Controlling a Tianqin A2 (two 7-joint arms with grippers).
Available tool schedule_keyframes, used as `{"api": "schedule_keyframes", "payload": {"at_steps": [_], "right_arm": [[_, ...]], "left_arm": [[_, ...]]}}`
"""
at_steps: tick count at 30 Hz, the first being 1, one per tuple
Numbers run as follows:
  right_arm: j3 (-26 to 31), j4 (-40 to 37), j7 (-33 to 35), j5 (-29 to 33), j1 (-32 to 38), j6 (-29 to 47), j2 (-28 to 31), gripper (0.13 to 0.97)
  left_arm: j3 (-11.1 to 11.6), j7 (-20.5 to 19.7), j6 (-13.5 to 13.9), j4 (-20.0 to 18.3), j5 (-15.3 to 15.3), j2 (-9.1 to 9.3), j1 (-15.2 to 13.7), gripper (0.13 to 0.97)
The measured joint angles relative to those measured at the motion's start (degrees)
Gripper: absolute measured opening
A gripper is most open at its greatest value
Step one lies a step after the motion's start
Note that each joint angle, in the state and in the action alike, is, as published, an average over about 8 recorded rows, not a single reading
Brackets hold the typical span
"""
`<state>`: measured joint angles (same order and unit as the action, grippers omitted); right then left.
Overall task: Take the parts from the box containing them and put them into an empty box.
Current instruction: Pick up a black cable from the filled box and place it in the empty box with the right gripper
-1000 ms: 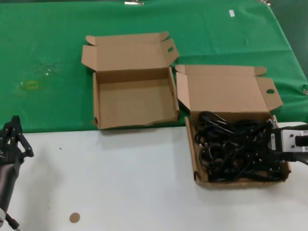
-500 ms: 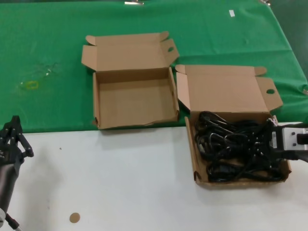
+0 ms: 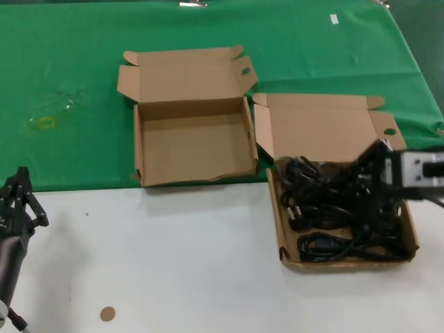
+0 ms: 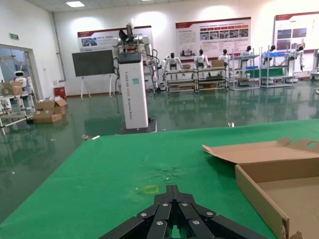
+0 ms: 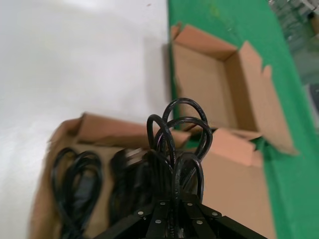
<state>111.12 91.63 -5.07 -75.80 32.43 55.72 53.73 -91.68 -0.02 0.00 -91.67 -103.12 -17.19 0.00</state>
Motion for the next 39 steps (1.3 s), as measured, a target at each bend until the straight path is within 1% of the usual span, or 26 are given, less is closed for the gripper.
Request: {"api": "schedule_keyframes", "payload": {"at_steps": [8,15,24,31,35,39], "right_arm": [[2.1,-1.5,-2.7,3.9,8.7,2.3,-5.5,0.166],[5.2,-6.3,-4.2,8.0,16.4,3.1,-12.9,0.166],[9.4,-17.5,-3.4,12.5,24.6,0.6,-24.5,0.165],[12.0,-27.7,-1.0,14.3,28.8,-3.0,-33.0,0.165],[12.9,-33.3,1.0,14.5,30.6,-5.3,-36.8,0.165],[13.4,-38.1,3.2,14.3,31.8,-7.2,-39.5,0.165]], "left_arm": [[0.0,0.0,0.0,0.0,0.0,0.0,0.0,0.144],[0.0,0.0,0.0,0.0,0.0,0.0,0.0,0.144],[0.0,0.0,0.0,0.0,0.0,0.0,0.0,0.144],[0.0,0.0,0.0,0.0,0.0,0.0,0.0,0.144],[0.0,0.0,0.0,0.0,0.0,0.0,0.0,0.144],[0.0,0.0,0.0,0.0,0.0,0.0,0.0,0.144]]}}
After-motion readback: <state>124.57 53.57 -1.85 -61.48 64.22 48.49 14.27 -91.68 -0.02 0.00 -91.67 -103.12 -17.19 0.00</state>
